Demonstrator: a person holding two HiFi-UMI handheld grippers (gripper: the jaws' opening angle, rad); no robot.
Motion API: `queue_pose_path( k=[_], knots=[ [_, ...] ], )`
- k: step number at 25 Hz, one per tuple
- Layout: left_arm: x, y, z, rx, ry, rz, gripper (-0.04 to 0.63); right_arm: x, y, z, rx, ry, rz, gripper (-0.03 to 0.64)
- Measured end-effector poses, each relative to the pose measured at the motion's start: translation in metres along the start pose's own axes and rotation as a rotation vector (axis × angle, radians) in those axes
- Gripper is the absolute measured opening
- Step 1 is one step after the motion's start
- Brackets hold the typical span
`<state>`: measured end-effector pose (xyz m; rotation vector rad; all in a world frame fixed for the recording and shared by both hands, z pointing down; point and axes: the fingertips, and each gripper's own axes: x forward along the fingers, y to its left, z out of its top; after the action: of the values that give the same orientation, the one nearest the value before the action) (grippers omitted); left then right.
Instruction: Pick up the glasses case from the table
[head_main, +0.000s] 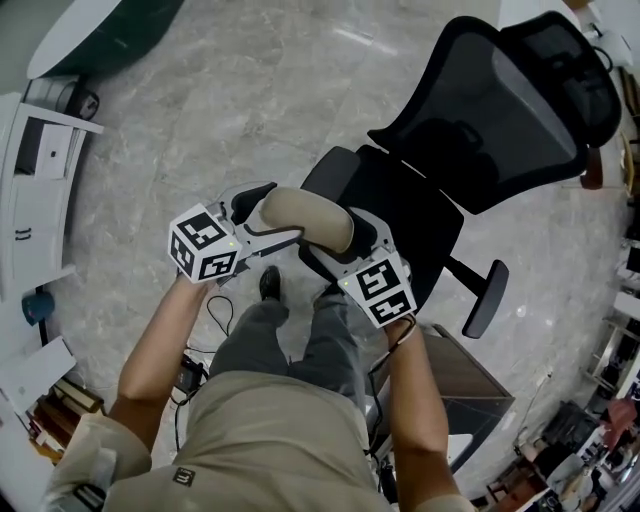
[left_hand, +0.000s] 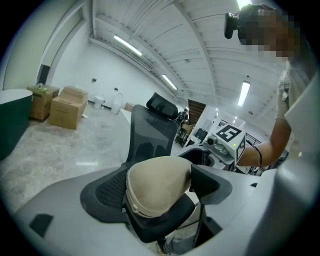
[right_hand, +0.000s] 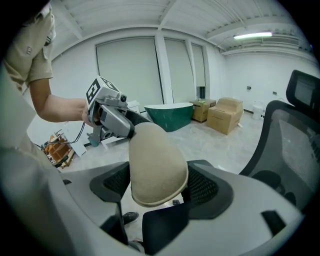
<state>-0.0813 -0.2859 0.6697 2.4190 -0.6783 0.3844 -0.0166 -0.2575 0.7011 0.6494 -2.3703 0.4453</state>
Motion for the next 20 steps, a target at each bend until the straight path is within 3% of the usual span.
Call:
queue_pose_path(
  k=[20],
  knots=[
    [-0.058,-0.104,0.137,0.214,-0.178,-0.039,0.402,-0.132,0.015,0.115,-0.155,-0.169,-0.165,0.347]
  ],
)
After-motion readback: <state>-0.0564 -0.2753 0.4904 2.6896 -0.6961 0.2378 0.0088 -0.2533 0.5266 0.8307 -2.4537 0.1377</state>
